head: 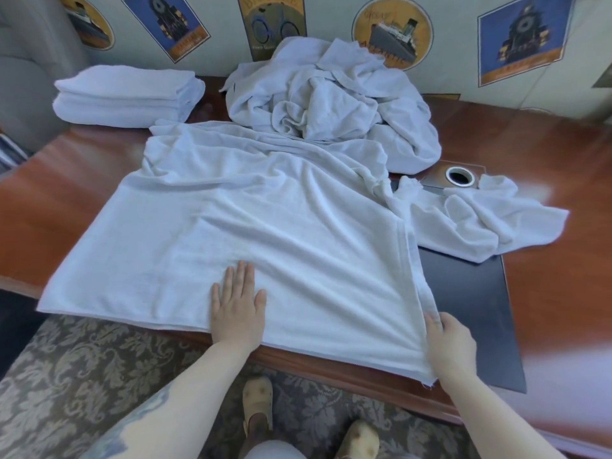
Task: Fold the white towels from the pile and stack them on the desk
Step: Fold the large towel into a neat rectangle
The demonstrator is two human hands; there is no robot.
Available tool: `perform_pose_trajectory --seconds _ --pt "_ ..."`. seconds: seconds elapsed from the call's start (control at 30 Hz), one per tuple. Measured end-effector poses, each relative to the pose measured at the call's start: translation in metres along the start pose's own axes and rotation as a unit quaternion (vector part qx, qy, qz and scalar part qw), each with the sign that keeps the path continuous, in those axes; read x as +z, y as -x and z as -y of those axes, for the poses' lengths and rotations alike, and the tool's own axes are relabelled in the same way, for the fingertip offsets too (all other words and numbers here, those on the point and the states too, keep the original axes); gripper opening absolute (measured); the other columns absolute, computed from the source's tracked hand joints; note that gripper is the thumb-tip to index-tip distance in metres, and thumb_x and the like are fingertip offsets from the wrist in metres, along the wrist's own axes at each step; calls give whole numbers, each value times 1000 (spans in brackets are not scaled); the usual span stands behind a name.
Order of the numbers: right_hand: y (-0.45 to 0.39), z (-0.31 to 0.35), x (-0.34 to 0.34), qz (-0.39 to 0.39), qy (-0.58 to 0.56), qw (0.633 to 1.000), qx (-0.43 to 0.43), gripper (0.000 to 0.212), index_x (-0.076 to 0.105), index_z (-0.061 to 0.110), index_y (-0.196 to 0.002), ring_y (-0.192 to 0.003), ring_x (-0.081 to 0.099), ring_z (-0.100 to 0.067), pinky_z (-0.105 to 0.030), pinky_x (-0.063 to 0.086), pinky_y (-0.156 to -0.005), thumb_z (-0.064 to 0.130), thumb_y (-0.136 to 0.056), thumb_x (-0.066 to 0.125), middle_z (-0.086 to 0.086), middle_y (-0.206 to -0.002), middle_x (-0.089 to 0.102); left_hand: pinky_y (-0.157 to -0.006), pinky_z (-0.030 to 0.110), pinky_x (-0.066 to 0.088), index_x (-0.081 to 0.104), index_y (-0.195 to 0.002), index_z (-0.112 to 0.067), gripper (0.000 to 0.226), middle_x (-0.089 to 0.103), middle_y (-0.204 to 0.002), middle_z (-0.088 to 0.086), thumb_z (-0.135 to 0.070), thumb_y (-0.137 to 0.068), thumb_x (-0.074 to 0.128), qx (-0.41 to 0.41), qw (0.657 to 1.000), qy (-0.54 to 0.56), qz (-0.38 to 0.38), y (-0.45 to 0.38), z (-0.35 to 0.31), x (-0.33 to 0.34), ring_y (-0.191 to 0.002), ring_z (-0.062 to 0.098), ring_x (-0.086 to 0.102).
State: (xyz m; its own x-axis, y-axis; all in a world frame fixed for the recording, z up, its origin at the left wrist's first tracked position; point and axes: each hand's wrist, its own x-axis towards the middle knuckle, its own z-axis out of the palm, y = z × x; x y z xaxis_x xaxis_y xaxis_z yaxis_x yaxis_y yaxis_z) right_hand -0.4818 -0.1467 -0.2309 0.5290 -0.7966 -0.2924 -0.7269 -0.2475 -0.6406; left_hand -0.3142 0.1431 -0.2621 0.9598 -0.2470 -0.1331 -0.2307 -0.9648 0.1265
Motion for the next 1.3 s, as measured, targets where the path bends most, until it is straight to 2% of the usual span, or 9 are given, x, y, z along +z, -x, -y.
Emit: perform_pose_trajectory --seconds 0.13,0.27,0.43,0.57,0.8,0.97,1.07,1.17,1.3 --pt "-1 -3 -7 10 21 1000 -3 36 56 2 -82 -61 49 -20 -31 31 -53 32 -100 48 -7 -70 58 -122 38 -9 -27 -145 -25 57 -26 -158 -8 -44 -102 5 12 1000 -10 13 2 1 -2 -148 11 -19" --pt "24 -1 -8 -100 23 993 -63 12 52 29 -88 -67 49 -4 -30 38 -55 40 -93 54 9 -84 53 -122 40 -7 -15 -153 -22 58 -18 -162 -6 -37 -104 11 -39 999 6 8 11 -13 -4 -149 11 -15" --pt "35 0 -4 21 115 993 -20 34 50 24 -78 -61 50 -5 -25 32 -49 57 -87 56 9 -73 54 -120 34 -13 -3 -157 -23 62 -14 -163 -8 -30 -103 27 85 992 91 -20 26 -99 -5 -149 10 -15" --pt "38 3 -4 45 100 992 -57 33 46 19 -73 -58 46 -13 -28 33 -50 43 -89 60 3 -68 48 -117 32 -20 -7 -156 -25 62 -23 -157 -12 -34 -103 25 190 978 92 7 48 -157 7 -145 6 -25" --pt "37 0 -16 79 99 992 -26 27 39 22 -82 -61 51 -8 -24 29 -47 41 -98 50 6 -72 54 -118 43 -19 -33 -146 -29 66 -35 -156 -9 -52 -102 11 211 975 11 62 67 -161 25 -141 17 -37" --pt "36 2 -21 106 110 988 11 28 35 23 -85 -62 54 -12 -24 36 -48 28 -92 62 3 -75 56 -120 54 6 -7 -155 -17 82 -13 -162 13 -57 -97 35 192 980 -12 45 81 -159 17 -149 35 -10" --pt "31 14 -28 48 271 959 -73 34 38 24 -109 -89 54 -16 -28 47 -65 21 -82 59 5 -101 53 -116 46 -22 -38 -143 -19 86 -45 -150 3 -63 -96 19 191 977 7 94 79 -153 19 -140 27 -39" --pt "31 35 -12 27 235 943 -234 71 31 21 -148 -133 39 -23 -33 37 -101 18 -84 61 -1 -144 41 -114 35 -28 -37 -141 -22 85 -45 -149 -8 -60 -96 25 198 973 43 109 71 -141 12 -140 16 -38" --pt "37 45 27 171 287 892 -305 60 -9 34 -155 -150 -15 -14 -33 -3 -121 42 -105 25 7 -162 -18 -122 45 -3 21 -154 -13 81 10 -162 -1 -55 -91 51 169 985 1 29 64 -113 -2 -149 17 11"
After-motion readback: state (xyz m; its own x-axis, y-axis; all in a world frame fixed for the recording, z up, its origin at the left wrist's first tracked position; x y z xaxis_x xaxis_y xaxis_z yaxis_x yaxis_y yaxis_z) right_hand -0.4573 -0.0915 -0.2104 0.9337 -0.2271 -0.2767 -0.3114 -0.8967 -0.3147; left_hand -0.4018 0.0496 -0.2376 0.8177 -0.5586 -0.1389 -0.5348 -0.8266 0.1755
